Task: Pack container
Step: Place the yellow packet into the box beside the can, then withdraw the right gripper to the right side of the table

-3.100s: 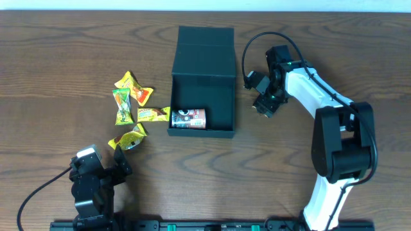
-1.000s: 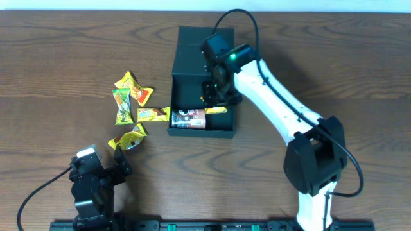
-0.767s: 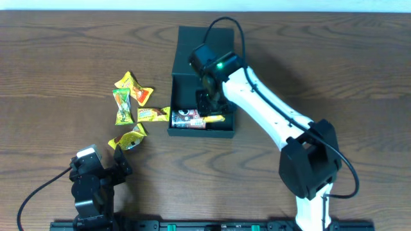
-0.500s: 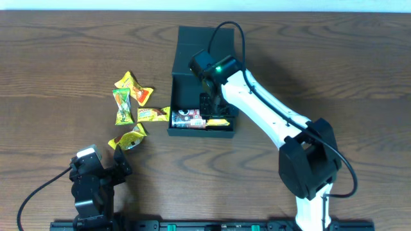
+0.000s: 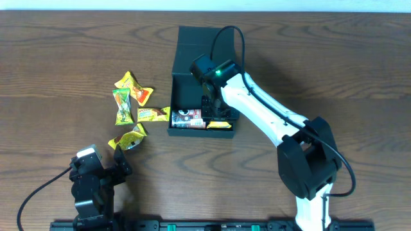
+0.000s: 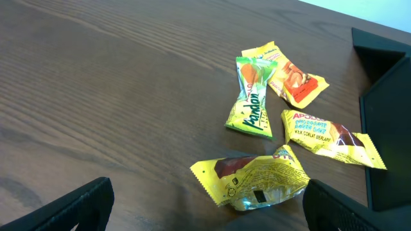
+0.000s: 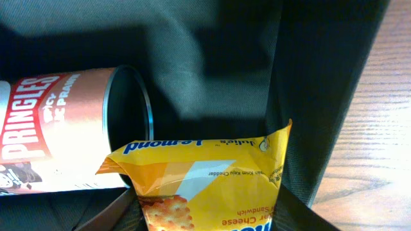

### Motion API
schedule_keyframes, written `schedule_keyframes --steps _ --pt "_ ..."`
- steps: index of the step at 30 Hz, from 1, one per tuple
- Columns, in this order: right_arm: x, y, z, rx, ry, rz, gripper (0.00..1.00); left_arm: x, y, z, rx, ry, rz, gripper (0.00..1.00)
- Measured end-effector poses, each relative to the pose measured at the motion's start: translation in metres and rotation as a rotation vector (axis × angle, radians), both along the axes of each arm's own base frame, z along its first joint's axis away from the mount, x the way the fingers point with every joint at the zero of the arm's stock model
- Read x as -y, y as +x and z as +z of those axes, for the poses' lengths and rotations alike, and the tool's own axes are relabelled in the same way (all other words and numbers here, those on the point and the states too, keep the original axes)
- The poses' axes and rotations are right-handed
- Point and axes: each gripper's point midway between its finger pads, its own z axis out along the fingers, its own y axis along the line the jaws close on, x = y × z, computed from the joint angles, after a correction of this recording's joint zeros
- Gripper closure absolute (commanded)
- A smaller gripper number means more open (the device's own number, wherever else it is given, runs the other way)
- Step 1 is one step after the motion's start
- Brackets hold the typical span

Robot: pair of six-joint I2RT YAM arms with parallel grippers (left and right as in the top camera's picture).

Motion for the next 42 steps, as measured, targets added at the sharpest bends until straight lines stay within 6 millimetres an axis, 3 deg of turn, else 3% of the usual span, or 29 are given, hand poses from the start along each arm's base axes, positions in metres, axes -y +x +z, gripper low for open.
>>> schedule_keyframes --steps 5,14,17,20,23,26,28,29,33,37,42 --pt "0.001 0.001 0.0 0.006 -0.004 -0.008 0.32 0.0 0.0 0.0 0.0 0.0 0.0 0.05" --pt "0.001 0.001 0.0 0.007 -0.006 0.001 0.3 0.0 0.0 0.0 0.0 0.0 0.0 0.05" --pt "0.0 0.007 0.01 0.023 0.003 0.026 0.3 0.0 0.0 0.0 0.0 0.0 0.0 0.05" --pt "-0.003 0.034 0.045 0.124 0.025 0.049 0.25 0.0 0.0 0.0 0.0 0.0 0.0 0.05" --pt "-0.007 0.07 0.101 0.334 0.074 0.106 0.26 0.0 0.0 0.0 0.0 0.0 0.0 0.05" --pt "-0.003 0.085 0.156 0.502 0.107 0.182 0.28 0.0 0.0 0.0 0.0 0.0 0.0 0.05" --pt "0.005 0.086 0.188 0.582 0.111 0.226 0.04 0.0 0.0 0.0 0.0 0.0 0.0 0.05" --pt "0.008 0.087 0.2 0.612 0.107 0.251 0.01 0.0 0.0 0.0 0.0 0.0 0.0 0.05" --pt "0.028 0.088 0.233 0.698 0.065 0.364 0.01 0.0 0.0 0.0 0.0 0.0 0.0 0.05" --pt "0.056 0.078 0.259 0.742 -0.01 0.481 0.01 0.0 0.0 0.0 0.0 0.0 0.0 0.05" --pt "0.076 0.046 0.26 0.661 -0.084 0.632 0.01 0.0 0.0 0.0 0.0 0.0 0.0 0.05"
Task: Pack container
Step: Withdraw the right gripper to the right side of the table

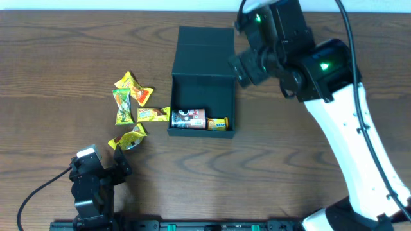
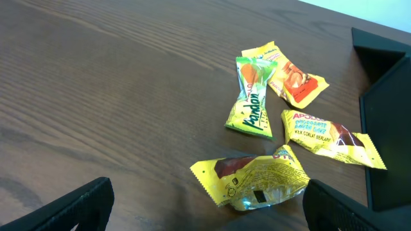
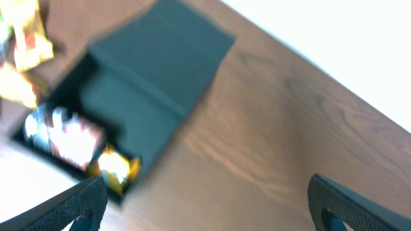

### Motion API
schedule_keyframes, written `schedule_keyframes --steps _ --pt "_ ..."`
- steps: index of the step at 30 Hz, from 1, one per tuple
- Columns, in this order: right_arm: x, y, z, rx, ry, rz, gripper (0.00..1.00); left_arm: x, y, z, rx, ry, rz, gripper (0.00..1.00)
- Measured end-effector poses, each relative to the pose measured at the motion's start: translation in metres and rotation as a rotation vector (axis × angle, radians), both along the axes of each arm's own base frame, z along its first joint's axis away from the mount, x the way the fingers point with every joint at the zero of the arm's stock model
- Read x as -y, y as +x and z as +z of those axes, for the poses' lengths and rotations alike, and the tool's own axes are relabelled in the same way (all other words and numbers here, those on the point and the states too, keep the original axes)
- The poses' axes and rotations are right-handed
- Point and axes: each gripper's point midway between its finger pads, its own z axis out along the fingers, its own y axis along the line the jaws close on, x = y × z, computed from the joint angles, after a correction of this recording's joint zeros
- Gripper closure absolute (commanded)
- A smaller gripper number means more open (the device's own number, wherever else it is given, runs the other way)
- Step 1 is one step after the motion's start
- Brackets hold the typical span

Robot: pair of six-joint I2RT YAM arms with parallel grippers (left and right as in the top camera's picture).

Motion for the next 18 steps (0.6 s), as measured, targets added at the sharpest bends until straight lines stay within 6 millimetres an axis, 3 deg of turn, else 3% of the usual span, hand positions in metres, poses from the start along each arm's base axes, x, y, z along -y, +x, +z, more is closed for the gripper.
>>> schedule_keyframes --steps 5,9,14,16,18 --pt "0.004 -0.007 -0.002 -0.013 -0.048 0.052 0.01 0.0 0.0 0.0 0.0 0.0 0.0 0.05" --pt "0.009 -0.019 0.011 0.055 -0.02 0.065 0.01 0.0 0.0 0.0 0.0 0.0 0.0 0.05" --pt "0.031 -0.061 0.031 0.209 0.059 0.069 0.01 0.0 0.0 0.0 0.0 0.0 0.0 0.05" --pt "0.033 -0.077 0.022 0.203 0.082 0.09 0.01 0.0 0.0 0.0 0.001 0.0 0.0 0.05" --pt "0.032 -0.09 0.0 0.145 0.092 0.115 0.01 0.0 0.0 0.0 0.0 0.0 0.0 0.05"
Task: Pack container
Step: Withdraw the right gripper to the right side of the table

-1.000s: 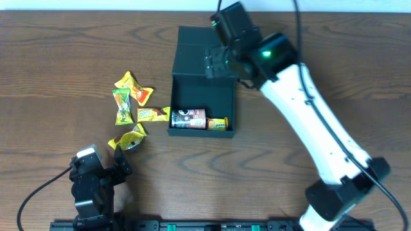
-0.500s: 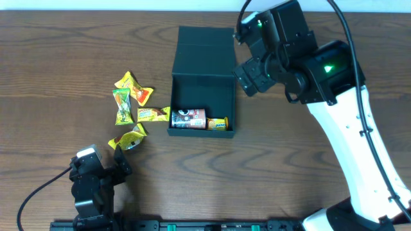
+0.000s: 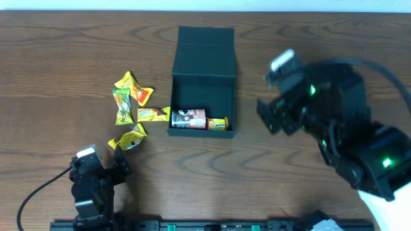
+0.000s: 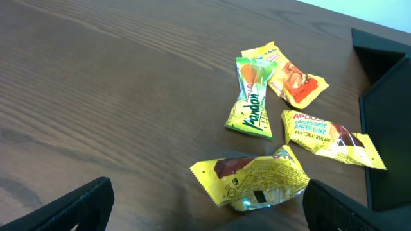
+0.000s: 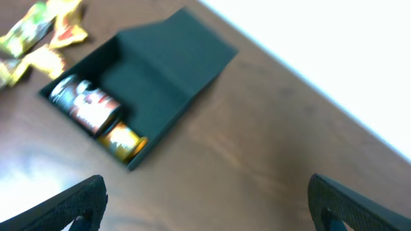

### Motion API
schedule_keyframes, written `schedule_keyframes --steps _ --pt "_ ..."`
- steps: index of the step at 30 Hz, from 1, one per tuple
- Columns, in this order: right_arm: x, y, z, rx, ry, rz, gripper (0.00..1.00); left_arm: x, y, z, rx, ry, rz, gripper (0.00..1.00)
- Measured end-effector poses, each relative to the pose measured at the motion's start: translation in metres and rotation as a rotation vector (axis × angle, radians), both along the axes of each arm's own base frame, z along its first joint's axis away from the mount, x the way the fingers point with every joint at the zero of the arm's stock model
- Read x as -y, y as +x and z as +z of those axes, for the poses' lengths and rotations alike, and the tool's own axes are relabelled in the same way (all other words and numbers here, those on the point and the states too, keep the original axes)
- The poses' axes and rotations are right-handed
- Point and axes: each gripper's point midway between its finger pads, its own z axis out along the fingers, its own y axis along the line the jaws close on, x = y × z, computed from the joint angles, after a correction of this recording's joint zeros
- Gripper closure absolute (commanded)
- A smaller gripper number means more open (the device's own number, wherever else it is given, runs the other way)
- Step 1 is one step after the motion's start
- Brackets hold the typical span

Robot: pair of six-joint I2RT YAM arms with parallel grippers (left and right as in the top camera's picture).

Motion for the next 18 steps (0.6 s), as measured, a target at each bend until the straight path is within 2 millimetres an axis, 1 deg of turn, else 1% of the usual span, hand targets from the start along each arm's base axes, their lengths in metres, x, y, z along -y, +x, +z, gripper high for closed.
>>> schedule_keyframes --steps 1,2,5,7,8,10,12,15,16,18 --pt "-0.002 -0.006 -0.017 -0.054 -0.001 0.009 0.01 0.0 0.0 0.0 0.001 0.0 0.0 0.05" --pt "-0.003 -0.011 -0.038 -0.125 -0.009 0.011 0.01 0.0 0.0 0.0 0.002 0.0 0.0 0.05" --pt "-0.003 -0.019 -0.078 -0.256 -0.028 -0.006 0.01 0.004 0.001 0.001 0.017 -0.06 0.002 0.05" --pt "-0.002 -0.026 -0.095 -0.313 -0.039 -0.018 0.01 0.013 0.003 0.001 0.041 -0.192 0.009 0.05" --pt "-0.001 -0.027 -0.099 -0.324 -0.038 -0.023 0.01 0.019 0.004 0.001 0.053 -0.279 0.017 0.05" --pt "-0.003 -0.025 -0.098 -0.317 -0.023 -0.029 0.01 0.03 0.005 0.002 0.069 -0.459 0.038 0.05" --pt "-0.004 -0.022 -0.095 -0.304 -0.012 -0.031 0.01 0.035 0.005 0.002 0.078 -0.573 0.063 0.05" --pt "-0.006 -0.02 -0.093 -0.292 -0.001 -0.03 0.01 0.04 0.006 0.004 0.089 -0.698 0.09 0.05" --pt "-0.007 -0.02 -0.093 -0.292 0.0 -0.029 0.01 0.042 0.008 0.008 0.101 -0.723 0.084 0.05" --pt "-0.007 -0.02 -0.093 -0.293 0.002 -0.028 0.01 0.048 0.015 0.024 0.162 -0.747 0.027 0.05"
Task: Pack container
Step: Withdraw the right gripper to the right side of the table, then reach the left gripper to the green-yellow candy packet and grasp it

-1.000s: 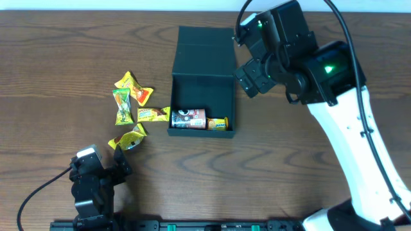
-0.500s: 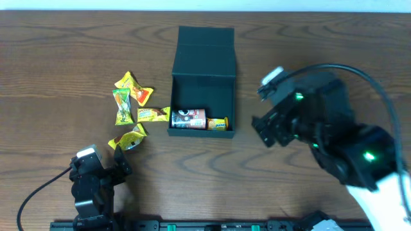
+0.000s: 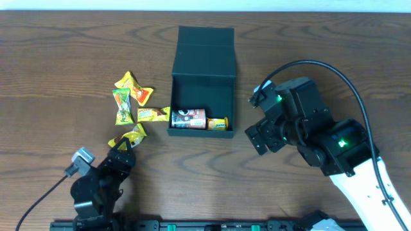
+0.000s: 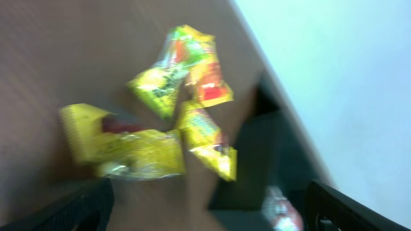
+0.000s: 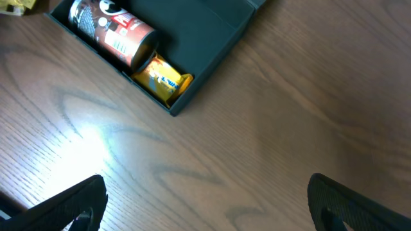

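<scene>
The black box point(image 3: 202, 96) lies open mid-table, its lid folded back. Along its front wall sit a Pringles can point(image 3: 188, 119) and a yellow cracker packet point(image 3: 219, 124); the right wrist view shows the can point(image 5: 112, 32) and packet point(image 5: 164, 78) too. Several loose snack packets point(image 3: 131, 102) lie left of the box. My right gripper point(image 3: 260, 138) hovers right of the box, open and empty over bare wood point(image 5: 205, 212). My left gripper point(image 3: 121, 159) is at the front left, open, just short of the nearest yellow packet point(image 4: 138, 151); that view is blurred.
Bare wooden table point(image 3: 58, 77) surrounds the box. The right arm's white link point(image 3: 366, 186) runs to the front right edge. A cable point(image 3: 32, 196) trails from the left arm at the front left. The box's folded-back lid point(image 3: 205, 42) lies behind it.
My left arm has swung: its view now tilts toward the packets and the box and is blurred. My right gripper sits lower and closer to the box's right side.
My right gripper was inside the box with the yellow cracker packet between its fingers, beside the can. Then it was open, high behind the box, with the packet lying in the box. It then stood right of the box, now lower there. The left arm moved only now.
</scene>
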### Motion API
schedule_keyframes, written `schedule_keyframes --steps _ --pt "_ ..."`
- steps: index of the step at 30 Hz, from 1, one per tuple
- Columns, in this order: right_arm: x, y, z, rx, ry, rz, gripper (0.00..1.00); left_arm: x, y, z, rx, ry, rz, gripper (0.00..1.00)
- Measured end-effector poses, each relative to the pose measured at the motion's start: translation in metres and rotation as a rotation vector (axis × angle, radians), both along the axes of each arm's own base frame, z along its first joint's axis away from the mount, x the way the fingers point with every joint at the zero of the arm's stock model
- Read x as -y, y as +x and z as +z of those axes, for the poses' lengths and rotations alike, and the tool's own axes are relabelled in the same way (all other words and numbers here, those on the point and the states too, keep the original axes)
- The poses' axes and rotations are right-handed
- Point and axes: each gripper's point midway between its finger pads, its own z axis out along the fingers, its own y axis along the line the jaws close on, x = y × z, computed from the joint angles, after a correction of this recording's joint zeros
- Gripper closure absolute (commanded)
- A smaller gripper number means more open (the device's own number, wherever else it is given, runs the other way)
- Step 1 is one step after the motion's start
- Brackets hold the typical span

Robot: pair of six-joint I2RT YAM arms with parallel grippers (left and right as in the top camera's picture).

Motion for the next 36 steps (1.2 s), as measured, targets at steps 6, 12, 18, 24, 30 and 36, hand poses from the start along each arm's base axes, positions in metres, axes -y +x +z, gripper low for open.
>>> schedule_keyframes --steps 6,12,18,24,30,36 --pt "-0.001 0.001 0.001 0.008 0.005 0.0 0.01 0.01 0.011 0.035 0.141 0.014 -0.073 0.04" --pt "0.002 -0.002 0.018 0.071 0.036 -0.002 0.01 0.01 0.018 0.041 -0.025 0.107 -0.126 0.04" --pt "0.025 -0.009 0.049 0.19 0.064 -0.064 0.01 -0.006 0.051 0.071 -0.236 0.269 -0.18 0.04" --pt "0.038 -0.005 0.052 0.214 0.048 -0.113 0.01 -0.026 0.101 0.046 -0.533 0.406 -0.25 0.04" --pt "0.051 -0.001 0.052 0.233 0.001 -0.163 0.01 -0.027 0.129 -0.019 -0.802 0.551 -0.371 0.04" --pt "0.076 0.005 0.051 0.238 -0.049 -0.257 0.01 -0.034 0.124 -0.085 -0.997 0.571 -0.43 0.02"
